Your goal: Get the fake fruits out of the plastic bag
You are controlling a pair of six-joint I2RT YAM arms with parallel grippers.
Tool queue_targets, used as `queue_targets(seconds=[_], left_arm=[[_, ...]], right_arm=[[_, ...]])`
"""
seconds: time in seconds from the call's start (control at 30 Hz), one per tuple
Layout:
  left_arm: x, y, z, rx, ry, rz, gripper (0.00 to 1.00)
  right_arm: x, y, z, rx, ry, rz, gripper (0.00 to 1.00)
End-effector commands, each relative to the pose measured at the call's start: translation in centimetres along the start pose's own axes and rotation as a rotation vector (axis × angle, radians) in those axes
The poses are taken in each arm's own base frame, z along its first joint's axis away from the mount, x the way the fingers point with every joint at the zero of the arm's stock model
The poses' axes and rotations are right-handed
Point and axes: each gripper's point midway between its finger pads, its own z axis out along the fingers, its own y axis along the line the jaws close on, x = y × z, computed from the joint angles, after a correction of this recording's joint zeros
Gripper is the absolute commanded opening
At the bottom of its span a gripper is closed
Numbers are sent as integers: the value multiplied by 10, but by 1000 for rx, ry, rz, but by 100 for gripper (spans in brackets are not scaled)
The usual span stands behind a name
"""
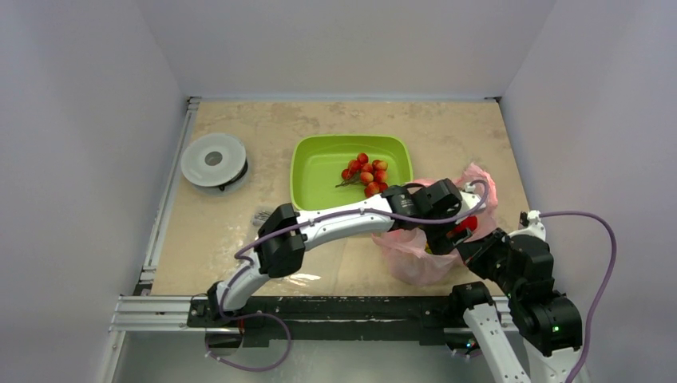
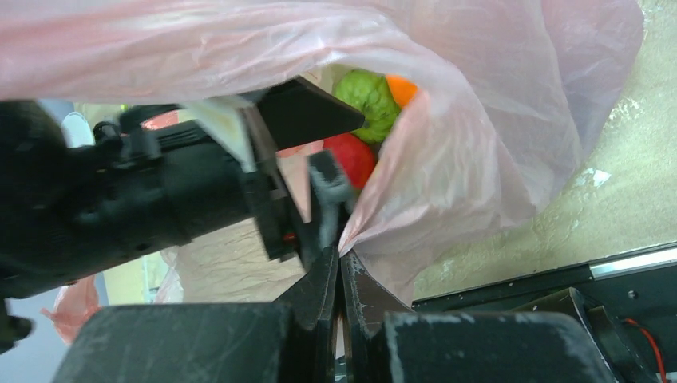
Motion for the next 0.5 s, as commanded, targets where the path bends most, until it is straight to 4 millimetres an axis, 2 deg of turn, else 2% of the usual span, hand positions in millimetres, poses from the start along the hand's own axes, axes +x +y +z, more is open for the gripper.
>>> queue_targets(seconds=[0.0, 0.2, 0.47], left_arm=[[-4, 8, 12, -97, -30, 46, 84], [17, 17, 34, -123, 16, 71, 79], [59, 21, 69, -130, 131, 74, 77]], right_arm=[[-9, 8, -5, -28, -25, -14, 0], [-9, 9, -4, -27, -21, -19, 0], [-7, 9, -1, -28, -10, -19, 0]])
